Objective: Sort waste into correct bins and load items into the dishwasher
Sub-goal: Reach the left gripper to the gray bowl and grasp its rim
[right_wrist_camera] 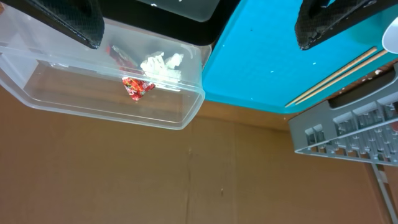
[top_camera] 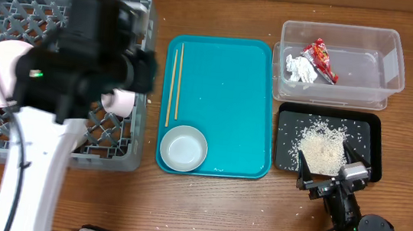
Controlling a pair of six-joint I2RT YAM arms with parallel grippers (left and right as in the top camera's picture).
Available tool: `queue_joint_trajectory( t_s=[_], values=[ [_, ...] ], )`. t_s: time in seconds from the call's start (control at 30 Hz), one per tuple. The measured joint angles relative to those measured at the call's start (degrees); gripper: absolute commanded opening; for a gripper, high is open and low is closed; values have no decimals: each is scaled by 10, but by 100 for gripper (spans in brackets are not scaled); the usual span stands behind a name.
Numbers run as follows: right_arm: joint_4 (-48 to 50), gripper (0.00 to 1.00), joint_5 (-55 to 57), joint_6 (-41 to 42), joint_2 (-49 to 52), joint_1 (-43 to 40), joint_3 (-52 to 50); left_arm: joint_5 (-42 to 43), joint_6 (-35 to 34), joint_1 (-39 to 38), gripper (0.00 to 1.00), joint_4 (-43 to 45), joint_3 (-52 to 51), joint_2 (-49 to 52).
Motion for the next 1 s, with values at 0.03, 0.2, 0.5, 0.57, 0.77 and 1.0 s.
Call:
queue_joint_trajectory(
  t_s=[0.03,0.2,0.5,0.57,0.77,1.0],
  values=[
    [0,100,0,0,0,0,0,2,-26,-21,56,2,-22,5],
    [0,100,0,0,0,0,0,-29,-138,-103,59,76,-181,61],
    [0,100,0,0,0,0,0,-92,-235,-111,54,129,-313,140],
    [0,100,0,0,0,0,0,-99,-243,-108,51,130,-316,151],
    [0,100,0,0,0,0,0,-101,-252,-108,40,150,-352,178],
    [0,100,0,0,0,0,0,-89,-257,-103,4,162,-387,190]
  ],
)
